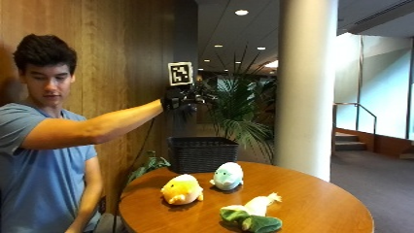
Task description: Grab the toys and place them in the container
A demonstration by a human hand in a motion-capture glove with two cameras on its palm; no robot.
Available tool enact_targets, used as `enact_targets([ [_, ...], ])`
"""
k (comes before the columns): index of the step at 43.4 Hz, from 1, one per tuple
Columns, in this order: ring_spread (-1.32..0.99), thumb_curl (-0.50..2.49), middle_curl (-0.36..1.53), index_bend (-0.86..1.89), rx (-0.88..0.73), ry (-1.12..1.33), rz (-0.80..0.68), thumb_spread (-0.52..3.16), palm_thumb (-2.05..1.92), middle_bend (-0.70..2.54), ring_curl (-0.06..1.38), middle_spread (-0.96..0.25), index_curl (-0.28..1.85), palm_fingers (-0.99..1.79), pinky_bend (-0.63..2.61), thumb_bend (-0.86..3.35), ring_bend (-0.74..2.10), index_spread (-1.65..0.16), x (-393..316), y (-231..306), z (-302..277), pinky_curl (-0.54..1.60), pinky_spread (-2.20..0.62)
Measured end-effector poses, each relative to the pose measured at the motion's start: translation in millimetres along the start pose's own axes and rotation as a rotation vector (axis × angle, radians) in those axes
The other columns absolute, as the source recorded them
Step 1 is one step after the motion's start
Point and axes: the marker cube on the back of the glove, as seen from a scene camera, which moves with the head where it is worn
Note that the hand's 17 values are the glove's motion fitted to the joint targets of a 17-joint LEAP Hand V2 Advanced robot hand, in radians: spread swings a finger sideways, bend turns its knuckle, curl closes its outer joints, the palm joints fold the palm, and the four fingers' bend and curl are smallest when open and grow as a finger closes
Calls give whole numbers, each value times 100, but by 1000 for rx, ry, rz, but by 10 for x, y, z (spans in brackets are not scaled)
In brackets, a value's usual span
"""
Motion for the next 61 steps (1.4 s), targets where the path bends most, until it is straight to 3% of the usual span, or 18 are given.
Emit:
enact_targets([
  [3,1,1,5,11,-1,-53,-94,61,3,19,0,2,3,2,67,3,12,-16,-11,37,-13,16,3],
  [9,1,4,11,11,-4,68,37,96,2,20,1,3,7,-5,83,3,16,-22,125,-29,61,24,4],
  [22,2,10,19,11,0,-3,-2,128,0,19,7,3,11,-9,94,1,19,-26,149,-31,13,30,5],
  [30,2,14,22,12,19,100,40,134,-1,18,9,3,14,-11,96,-1,19,-27,470,-153,19,32,4],
  [38,2,16,25,12,11,43,9,133,-1,18,11,3,16,-12,97,-2,18,-27,824,-488,63,32,5],
  [51,2,20,27,8,6,120,-59,123,-2,17,15,2,16,-17,99,-3,18,-28,1628,-1149,764,33,5],
  [56,2,21,28,7,-95,247,-73,117,-3,18,17,1,15,-15,98,-4,22,-28,2246,-1303,1227,33,5],
  [61,2,22,29,7,-156,215,100,112,-3,18,18,1,14,-16,100,-4,21,-28,2497,-1496,1596,34,6],
])
